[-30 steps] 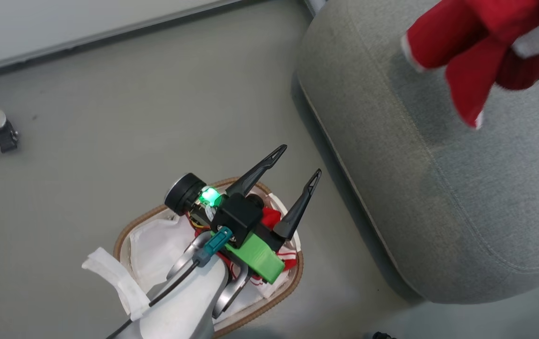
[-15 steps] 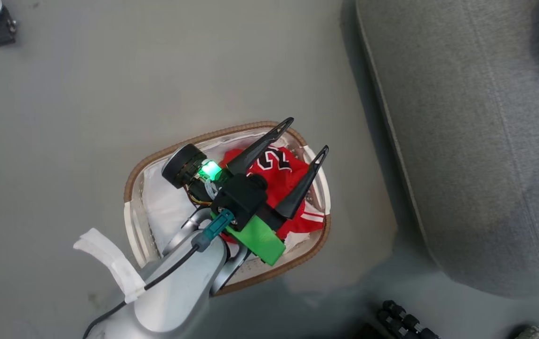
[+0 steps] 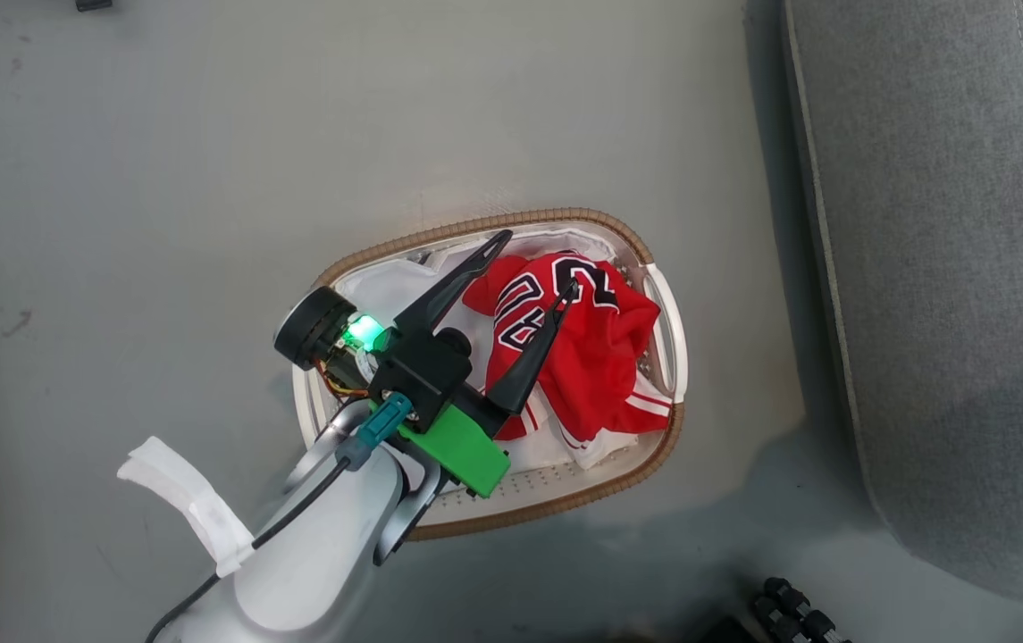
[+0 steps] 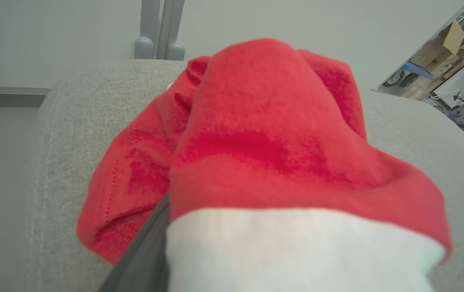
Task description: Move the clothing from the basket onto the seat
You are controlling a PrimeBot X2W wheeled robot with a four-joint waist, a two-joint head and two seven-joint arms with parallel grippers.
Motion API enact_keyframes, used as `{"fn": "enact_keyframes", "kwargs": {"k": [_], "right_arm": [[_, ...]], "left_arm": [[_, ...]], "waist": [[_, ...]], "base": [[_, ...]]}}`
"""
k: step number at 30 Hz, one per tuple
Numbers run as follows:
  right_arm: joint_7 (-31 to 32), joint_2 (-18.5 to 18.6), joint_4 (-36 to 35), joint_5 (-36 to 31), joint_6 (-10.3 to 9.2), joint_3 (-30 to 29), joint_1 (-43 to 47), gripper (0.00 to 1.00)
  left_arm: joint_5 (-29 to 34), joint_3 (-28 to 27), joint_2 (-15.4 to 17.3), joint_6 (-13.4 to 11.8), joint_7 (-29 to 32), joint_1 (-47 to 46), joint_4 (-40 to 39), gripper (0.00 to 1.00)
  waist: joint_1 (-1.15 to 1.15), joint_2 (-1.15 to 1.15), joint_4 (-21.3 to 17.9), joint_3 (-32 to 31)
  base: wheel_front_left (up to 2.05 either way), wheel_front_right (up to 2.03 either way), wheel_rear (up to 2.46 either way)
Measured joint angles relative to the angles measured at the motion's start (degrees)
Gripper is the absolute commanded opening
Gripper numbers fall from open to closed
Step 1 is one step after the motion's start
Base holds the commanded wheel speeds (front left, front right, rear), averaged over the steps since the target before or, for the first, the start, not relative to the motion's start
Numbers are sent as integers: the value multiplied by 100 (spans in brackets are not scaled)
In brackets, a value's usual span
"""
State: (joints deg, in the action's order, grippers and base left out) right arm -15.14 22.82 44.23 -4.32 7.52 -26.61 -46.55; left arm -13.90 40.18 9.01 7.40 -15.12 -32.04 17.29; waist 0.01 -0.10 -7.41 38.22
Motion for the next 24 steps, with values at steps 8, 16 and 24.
{"fn": "enact_keyframes", "kwargs": {"k": [8,16,24], "right_arm": [[1,-463,-577,-19,0,23,1132,100],[1,-844,-1245,201,0,554,1961,100],[0,-1284,-2048,625,0,1470,2338,100]], "left_arm": [[-26,-246,-137,0,0,353,183,100],[-22,-972,-277,0,0,878,314,100],[142,-2179,-423,-12,-1,1444,422,100]], "waist": [[0,0,-30,-562],[-1,0,-41,-1289],[-1,0,139,-1948]], "base": [[0,0,0],[0,0,0],[0,0,0]]}}
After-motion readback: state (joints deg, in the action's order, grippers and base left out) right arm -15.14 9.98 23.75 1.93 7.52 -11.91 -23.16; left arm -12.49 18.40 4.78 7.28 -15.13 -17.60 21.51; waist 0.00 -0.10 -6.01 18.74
